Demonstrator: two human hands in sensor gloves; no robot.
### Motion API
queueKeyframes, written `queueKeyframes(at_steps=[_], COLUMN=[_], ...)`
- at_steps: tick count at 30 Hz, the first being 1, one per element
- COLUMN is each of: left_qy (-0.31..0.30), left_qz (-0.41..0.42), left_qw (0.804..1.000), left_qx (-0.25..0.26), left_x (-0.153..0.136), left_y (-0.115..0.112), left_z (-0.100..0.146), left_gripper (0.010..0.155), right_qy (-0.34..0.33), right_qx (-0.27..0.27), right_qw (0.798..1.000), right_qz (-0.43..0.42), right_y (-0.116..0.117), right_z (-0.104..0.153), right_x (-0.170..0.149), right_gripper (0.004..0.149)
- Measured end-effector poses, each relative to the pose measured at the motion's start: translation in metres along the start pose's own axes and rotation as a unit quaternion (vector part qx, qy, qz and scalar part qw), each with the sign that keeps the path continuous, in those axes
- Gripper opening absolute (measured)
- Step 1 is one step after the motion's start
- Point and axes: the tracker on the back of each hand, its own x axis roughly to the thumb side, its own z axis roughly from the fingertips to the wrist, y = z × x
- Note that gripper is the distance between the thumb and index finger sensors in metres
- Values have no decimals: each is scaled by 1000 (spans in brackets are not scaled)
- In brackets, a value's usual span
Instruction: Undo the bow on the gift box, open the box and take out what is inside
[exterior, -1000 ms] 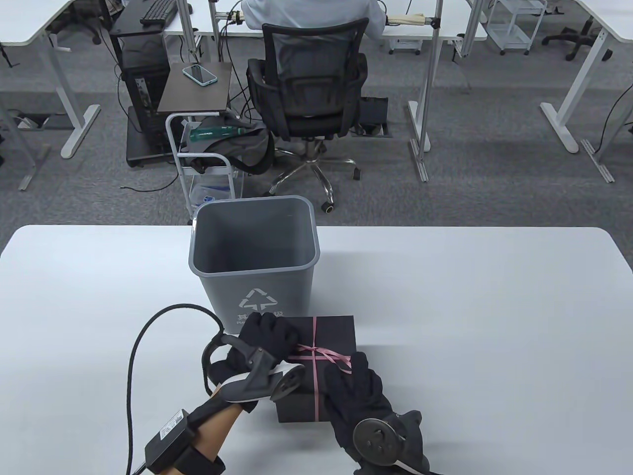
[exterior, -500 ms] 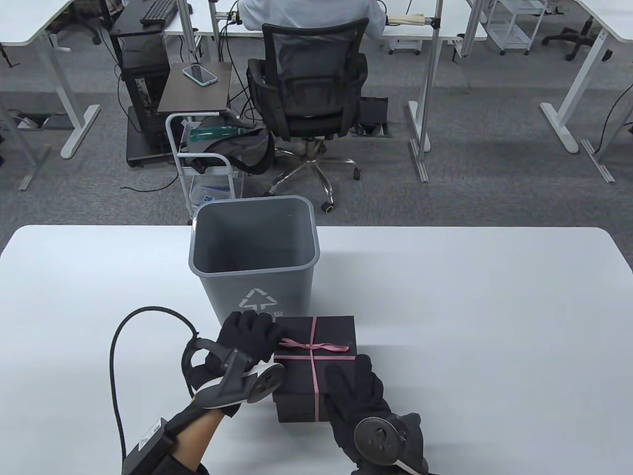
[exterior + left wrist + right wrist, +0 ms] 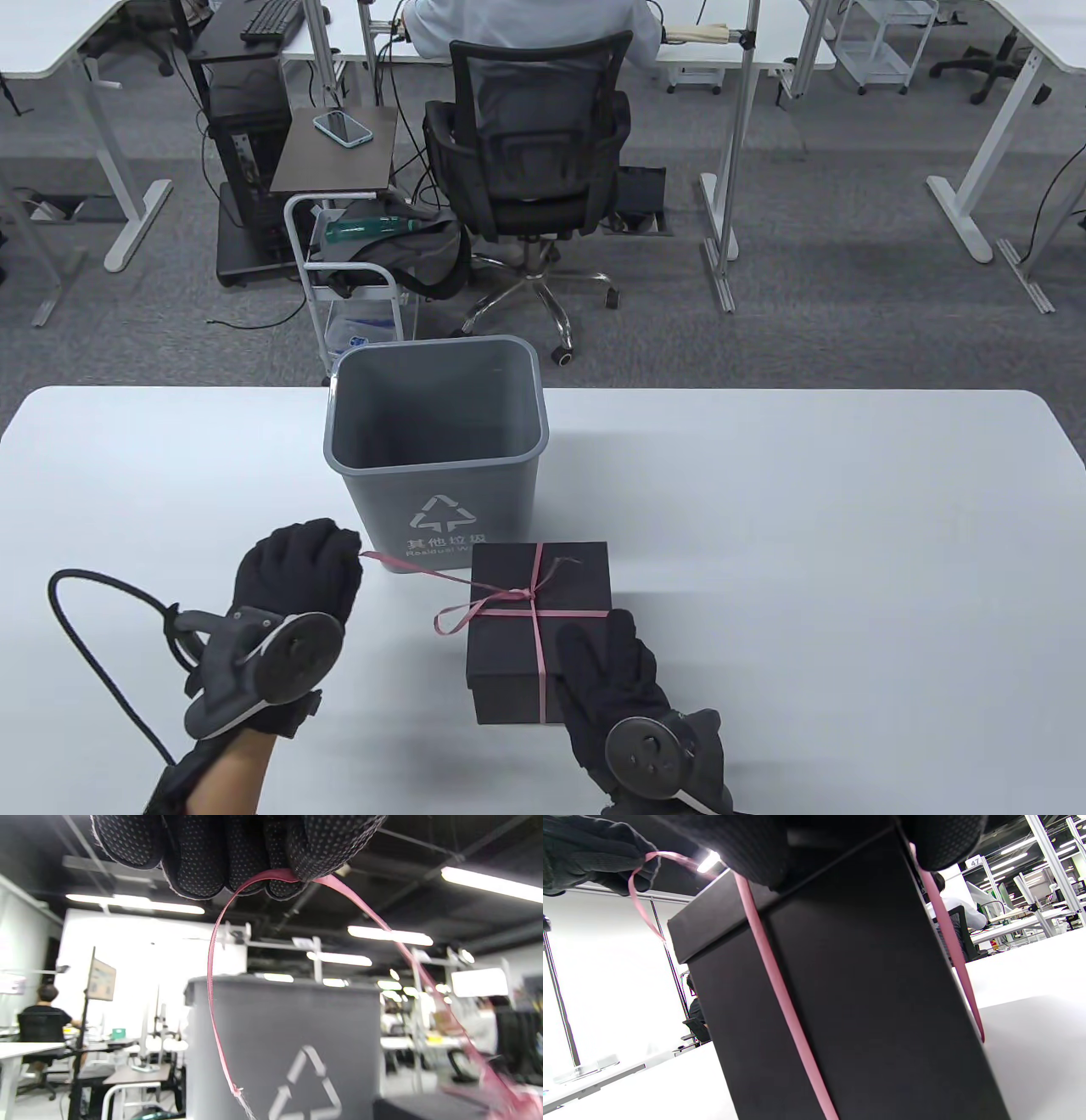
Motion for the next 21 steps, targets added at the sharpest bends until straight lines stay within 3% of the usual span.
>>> queueKeyframes(at_steps=[6,11,17,21], left_qy=[63,64,-12,-74], left_qz=[14,14,51,77], left_qw=[998,998,998,990], left_qx=[25,1,-29,-92], left_x=[-26,-24,14,48], left_y=[9,3,-15,-34], left_z=[1,-1,-5,-14], left_gripper=[40,40,47,49], right_qy=[0,1,1,1], right_qx=[0,1,2,2], right_qw=[1000,1000,1000,1000], right_qz=[-1,-2,-5,-6], right_y=[0,0,0,1], right_z=[0,0,-1,-1], right_x=[0,-1,-1,-2], right_gripper=[61,61,61,61])
